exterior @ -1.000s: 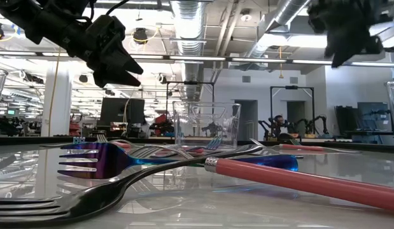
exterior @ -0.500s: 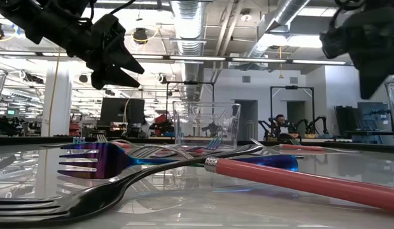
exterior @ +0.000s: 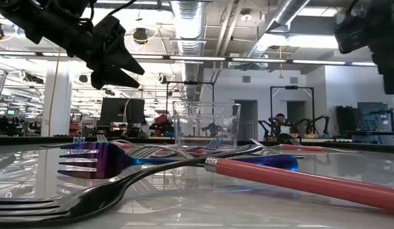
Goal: Sort silverware by color (type)
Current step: Put the titanium rainbow fork into the top transparent bin
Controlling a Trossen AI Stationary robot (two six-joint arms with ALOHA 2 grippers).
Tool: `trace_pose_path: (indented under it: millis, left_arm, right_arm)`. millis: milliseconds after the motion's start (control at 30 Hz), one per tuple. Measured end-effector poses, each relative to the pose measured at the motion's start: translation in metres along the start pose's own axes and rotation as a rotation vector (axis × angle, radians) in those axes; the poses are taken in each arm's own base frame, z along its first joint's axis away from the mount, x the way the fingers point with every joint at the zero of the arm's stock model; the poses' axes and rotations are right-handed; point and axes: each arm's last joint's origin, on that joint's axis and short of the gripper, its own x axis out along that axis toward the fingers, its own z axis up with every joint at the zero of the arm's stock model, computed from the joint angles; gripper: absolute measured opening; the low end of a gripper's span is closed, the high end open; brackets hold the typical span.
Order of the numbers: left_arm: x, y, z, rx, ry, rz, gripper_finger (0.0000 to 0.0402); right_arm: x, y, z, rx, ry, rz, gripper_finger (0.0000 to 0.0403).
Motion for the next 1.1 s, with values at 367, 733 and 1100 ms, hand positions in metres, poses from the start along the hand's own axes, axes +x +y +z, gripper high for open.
trace_pose_path:
  millis: [367, 733, 1100]
  left_arm:
    - [-0.001, 0.001, -0.001, 0.048, 0.078, 0.029, 0.0249]
    - [-0.022, 0.036, 0.041, -0.312, 0.499, 0.631, 0.0249]
    - [0.017, 0.076, 0.031, -0.481, 0.631, 0.664, 0.0249]
  right_arm:
    - [-0.050, 0.024, 0.048, -0.054, -0.315, 0.186, 0.0024]
    - [-0.072, 0.026, 0.076, -0.133, -0.499, 0.236, 0.0025]
    - [-0.073, 0.017, 0.087, -0.214, -0.499, 0.208, 0.0026]
